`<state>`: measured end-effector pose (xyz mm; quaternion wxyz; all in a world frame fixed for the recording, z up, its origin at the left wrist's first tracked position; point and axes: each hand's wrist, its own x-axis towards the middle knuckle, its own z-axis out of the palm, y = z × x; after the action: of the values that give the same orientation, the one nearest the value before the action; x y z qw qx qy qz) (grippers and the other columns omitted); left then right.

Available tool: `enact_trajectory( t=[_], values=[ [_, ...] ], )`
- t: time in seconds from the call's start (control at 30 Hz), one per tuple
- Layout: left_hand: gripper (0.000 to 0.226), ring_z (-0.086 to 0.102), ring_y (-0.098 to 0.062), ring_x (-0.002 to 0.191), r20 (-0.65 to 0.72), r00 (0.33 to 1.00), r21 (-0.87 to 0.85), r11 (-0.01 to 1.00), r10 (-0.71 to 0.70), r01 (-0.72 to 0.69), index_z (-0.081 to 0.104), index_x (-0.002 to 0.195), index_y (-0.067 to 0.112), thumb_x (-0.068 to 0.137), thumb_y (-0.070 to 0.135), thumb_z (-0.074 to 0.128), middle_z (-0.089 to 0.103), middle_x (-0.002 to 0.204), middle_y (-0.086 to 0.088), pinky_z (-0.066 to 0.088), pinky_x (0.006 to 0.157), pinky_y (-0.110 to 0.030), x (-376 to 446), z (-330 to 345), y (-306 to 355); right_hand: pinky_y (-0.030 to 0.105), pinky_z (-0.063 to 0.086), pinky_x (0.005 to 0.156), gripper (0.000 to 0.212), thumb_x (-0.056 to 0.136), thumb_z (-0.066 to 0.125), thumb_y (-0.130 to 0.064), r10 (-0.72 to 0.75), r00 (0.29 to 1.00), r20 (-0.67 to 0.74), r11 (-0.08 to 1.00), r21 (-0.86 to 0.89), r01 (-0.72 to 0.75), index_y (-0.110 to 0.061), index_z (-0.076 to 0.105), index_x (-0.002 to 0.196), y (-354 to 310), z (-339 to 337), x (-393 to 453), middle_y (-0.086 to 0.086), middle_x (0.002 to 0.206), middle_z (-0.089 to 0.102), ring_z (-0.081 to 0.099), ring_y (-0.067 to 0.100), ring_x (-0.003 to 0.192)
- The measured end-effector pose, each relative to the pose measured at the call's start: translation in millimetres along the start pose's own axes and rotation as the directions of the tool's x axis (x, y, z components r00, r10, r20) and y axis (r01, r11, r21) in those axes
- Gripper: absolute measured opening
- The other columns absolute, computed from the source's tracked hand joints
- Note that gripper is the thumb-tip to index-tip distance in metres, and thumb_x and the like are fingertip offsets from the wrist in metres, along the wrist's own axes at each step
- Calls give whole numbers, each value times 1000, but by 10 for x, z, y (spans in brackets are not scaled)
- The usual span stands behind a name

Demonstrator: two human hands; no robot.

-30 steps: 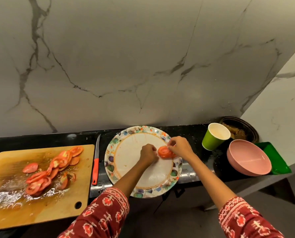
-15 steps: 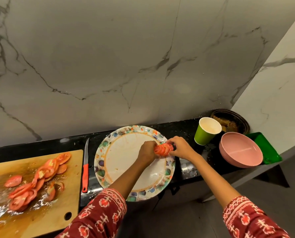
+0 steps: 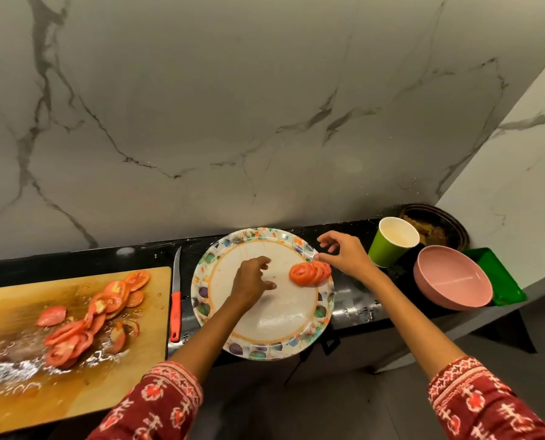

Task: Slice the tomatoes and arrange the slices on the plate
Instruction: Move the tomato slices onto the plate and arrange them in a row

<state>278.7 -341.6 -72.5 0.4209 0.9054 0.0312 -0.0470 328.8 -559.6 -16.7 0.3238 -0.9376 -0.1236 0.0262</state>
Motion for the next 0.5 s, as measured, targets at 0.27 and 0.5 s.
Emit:
enact_trajectory(
  t=[0.27,0.5],
  values=[
    [44,62,-17,88,-189,980,44,997,-56,65,60,118,14,76,12,72,66,105,-2,51,78,-31,-489,-900,-635,26,47,72,27,76,77,-14,-174,984,49,983,61,171,-3,67,98,-854,855,42,7,91,67,60,20,76],
    [36,61,-20,98,-401,904,58,980,-150,189,60,119,11,83,16,64,65,111,-7,51,85,-34,-1147,-1876,-1491,14,43,66,21,77,74,-10,-328,936,129,935,187,302,-5,68,97,-1995,1657,142,8,85,69,58,13,72]
  ],
)
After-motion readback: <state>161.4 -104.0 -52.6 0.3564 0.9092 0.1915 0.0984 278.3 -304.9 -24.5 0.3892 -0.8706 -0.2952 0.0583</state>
